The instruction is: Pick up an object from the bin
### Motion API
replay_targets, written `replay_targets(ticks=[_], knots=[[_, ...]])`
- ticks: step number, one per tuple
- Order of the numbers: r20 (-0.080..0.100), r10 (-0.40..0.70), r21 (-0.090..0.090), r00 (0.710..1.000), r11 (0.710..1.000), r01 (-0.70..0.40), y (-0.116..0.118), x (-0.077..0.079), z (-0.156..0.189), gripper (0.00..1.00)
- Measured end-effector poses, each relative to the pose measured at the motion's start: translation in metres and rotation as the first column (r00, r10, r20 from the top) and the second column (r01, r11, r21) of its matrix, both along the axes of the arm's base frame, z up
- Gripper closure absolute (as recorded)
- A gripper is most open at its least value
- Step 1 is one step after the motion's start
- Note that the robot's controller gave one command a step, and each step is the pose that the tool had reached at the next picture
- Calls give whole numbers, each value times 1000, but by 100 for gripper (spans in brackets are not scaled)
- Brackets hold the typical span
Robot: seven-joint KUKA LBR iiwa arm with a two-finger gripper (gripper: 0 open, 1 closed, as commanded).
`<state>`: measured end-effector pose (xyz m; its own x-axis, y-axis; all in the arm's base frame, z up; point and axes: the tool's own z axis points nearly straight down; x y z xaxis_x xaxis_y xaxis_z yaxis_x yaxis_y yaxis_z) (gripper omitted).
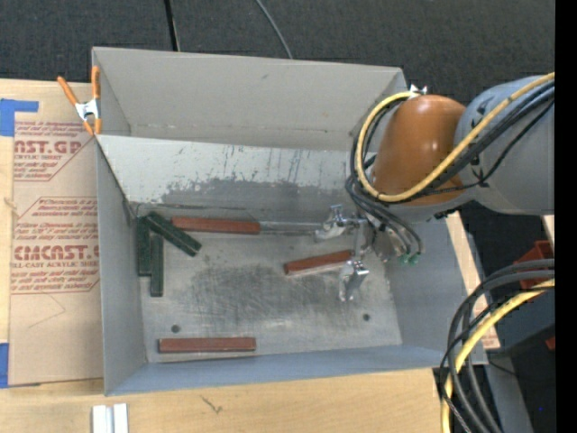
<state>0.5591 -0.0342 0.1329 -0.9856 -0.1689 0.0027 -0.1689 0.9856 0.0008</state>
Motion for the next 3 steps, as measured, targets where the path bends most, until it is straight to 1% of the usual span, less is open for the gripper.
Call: replay_targets(ticks=[1, 2, 3], knots=[[5, -1, 1, 1000, 1000, 1, 5, 7, -24, 0], [13, -82, 1, 997, 997, 82, 11, 6, -59, 0], [28, -129, 7, 991, 992, 128, 5, 3, -55, 100]])
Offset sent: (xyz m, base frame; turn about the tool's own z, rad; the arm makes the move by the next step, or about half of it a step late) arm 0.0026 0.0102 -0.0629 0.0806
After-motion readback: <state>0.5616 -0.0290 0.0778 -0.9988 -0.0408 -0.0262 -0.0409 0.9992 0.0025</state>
